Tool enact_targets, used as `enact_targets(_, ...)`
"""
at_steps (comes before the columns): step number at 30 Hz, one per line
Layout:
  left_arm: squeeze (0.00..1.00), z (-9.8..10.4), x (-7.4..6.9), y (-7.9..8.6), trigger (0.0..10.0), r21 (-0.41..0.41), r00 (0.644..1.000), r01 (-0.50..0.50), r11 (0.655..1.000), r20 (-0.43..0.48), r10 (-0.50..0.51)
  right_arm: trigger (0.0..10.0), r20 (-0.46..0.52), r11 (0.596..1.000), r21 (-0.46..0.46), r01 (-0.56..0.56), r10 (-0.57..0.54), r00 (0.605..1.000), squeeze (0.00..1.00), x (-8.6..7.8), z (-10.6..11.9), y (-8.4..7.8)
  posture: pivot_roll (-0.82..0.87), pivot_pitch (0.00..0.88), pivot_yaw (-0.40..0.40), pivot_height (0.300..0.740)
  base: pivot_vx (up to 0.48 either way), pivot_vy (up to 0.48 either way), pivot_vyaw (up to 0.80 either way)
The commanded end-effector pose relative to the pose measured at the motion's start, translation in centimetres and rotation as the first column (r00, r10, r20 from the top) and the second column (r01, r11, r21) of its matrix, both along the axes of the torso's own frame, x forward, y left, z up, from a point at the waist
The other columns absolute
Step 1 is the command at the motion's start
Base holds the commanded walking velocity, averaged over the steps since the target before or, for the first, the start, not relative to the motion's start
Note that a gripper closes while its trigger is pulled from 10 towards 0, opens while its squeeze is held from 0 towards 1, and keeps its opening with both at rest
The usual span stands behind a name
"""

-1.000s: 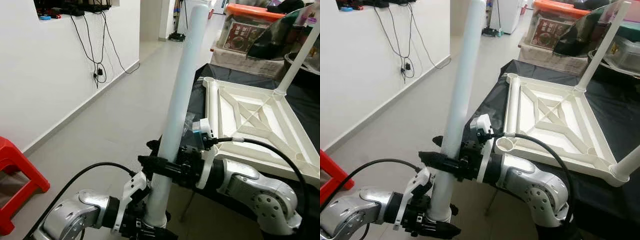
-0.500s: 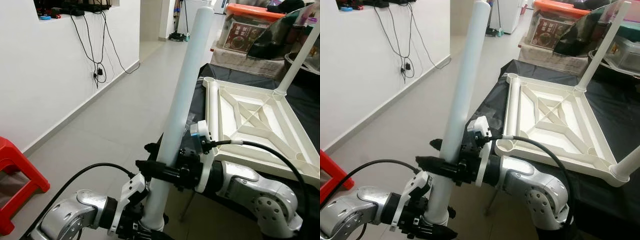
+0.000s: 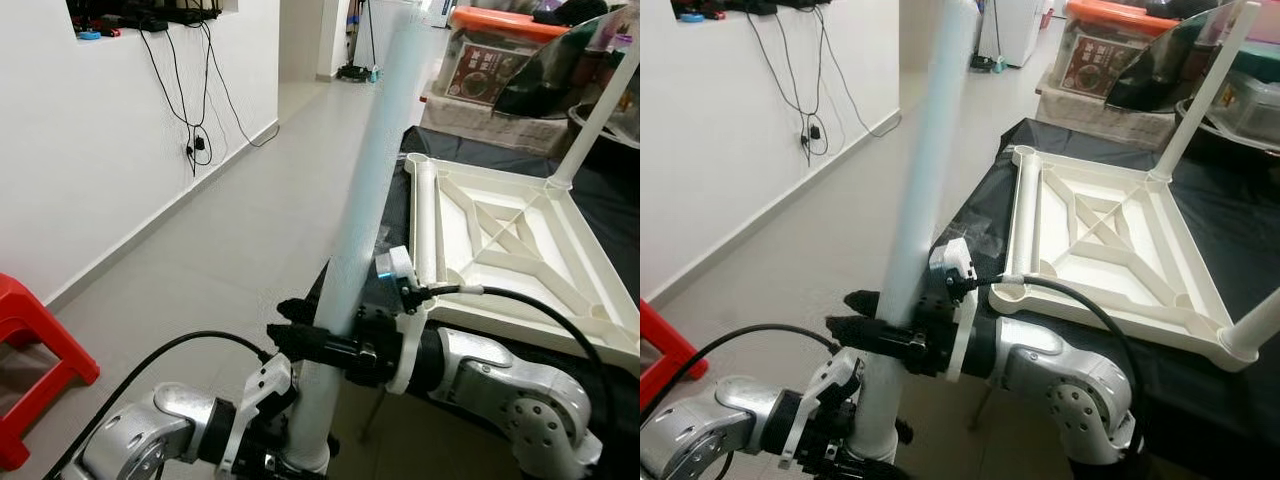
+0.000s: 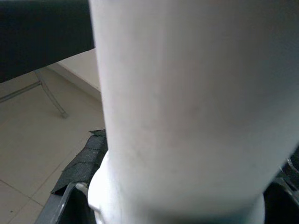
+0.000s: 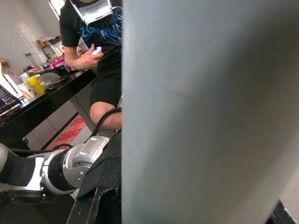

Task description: Building children table

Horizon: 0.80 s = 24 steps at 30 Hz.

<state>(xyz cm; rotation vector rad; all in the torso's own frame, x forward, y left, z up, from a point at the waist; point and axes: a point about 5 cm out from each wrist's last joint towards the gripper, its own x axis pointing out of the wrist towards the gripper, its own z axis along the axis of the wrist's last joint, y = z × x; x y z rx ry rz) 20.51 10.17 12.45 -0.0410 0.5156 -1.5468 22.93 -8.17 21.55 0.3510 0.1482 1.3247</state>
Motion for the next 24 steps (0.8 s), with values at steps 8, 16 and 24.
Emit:
enact_targets(8,0.0,-0.5,-0.4,0.2,10.0,0.046,0.999,0.013,0.999,-0.033,-0.012,0.0,0.02,0.999,-0.033,-0.003,0.004,1.0,0.0,-0.3,0.1,0.1,0.09,0.031,-0.083,0.74,0.0,0.0,0.0)
enact_targets(16,1.0,0.0,0.0,0.1,10.0,0.005,0.999,-0.05,0.999,-0.007,0.05,0.0,0.033,0.999,-0.027,0.039,-0.038,0.999,0.0,0.2,0.4,-0.8,0.09,0.025,-0.083,0.74,0.0,0.0,0.0)
enact_targets(24,0.0,0.6,1.2,-0.5,10.0,-0.061,0.956,-0.278,0.959,0.08,0.282,0.0,0.125,0.917,0.001,0.398,-0.395,0.91,0.0,4.2,1.8,-5.6,0.1,0.014,-0.09,0.74,0.0,0.0,0.0)
